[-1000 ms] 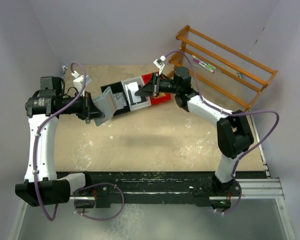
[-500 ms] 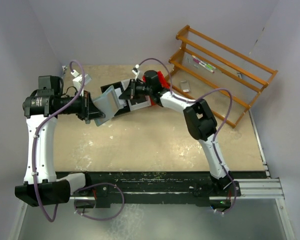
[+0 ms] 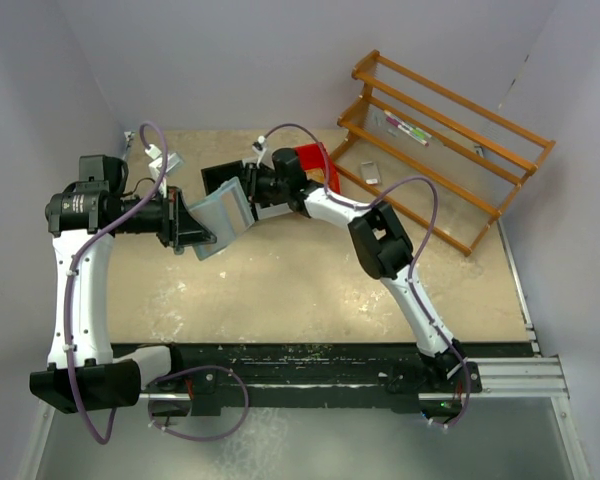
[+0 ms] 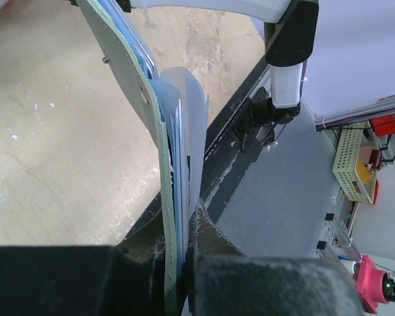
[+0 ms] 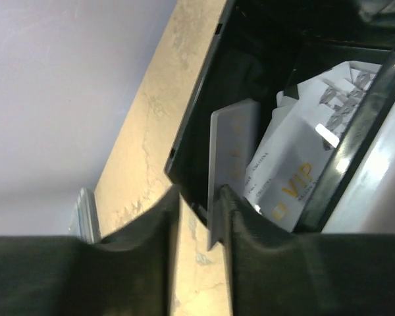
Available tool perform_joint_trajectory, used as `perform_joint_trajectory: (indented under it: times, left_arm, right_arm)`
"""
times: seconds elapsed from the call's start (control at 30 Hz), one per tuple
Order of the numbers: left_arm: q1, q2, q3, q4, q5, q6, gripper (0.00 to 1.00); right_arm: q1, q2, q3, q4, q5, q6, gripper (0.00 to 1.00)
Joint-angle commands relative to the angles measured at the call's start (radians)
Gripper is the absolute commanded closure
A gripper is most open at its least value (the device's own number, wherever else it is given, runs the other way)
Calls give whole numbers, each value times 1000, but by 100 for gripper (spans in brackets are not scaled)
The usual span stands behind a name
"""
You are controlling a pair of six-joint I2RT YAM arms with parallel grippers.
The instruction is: Take the credit cards out of the card holder
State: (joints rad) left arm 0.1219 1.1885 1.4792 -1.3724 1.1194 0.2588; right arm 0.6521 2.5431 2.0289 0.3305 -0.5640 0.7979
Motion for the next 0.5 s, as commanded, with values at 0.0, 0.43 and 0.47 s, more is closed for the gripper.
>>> perform_joint_trajectory:
  times: [0.0, 0.43, 0.47]
  left_arm:
    - [2, -19, 49, -2, 82, 32, 100]
    - [1, -25, 74, -12, 182, 53, 100]
    - [2, -20, 76, -17, 195, 60, 100]
  right_arm:
    - [2, -87, -13, 53, 78, -50, 60]
    - [-18, -599, -401, 139, 39, -110, 15]
    - [-24, -646, -468, 202, -5, -72, 10]
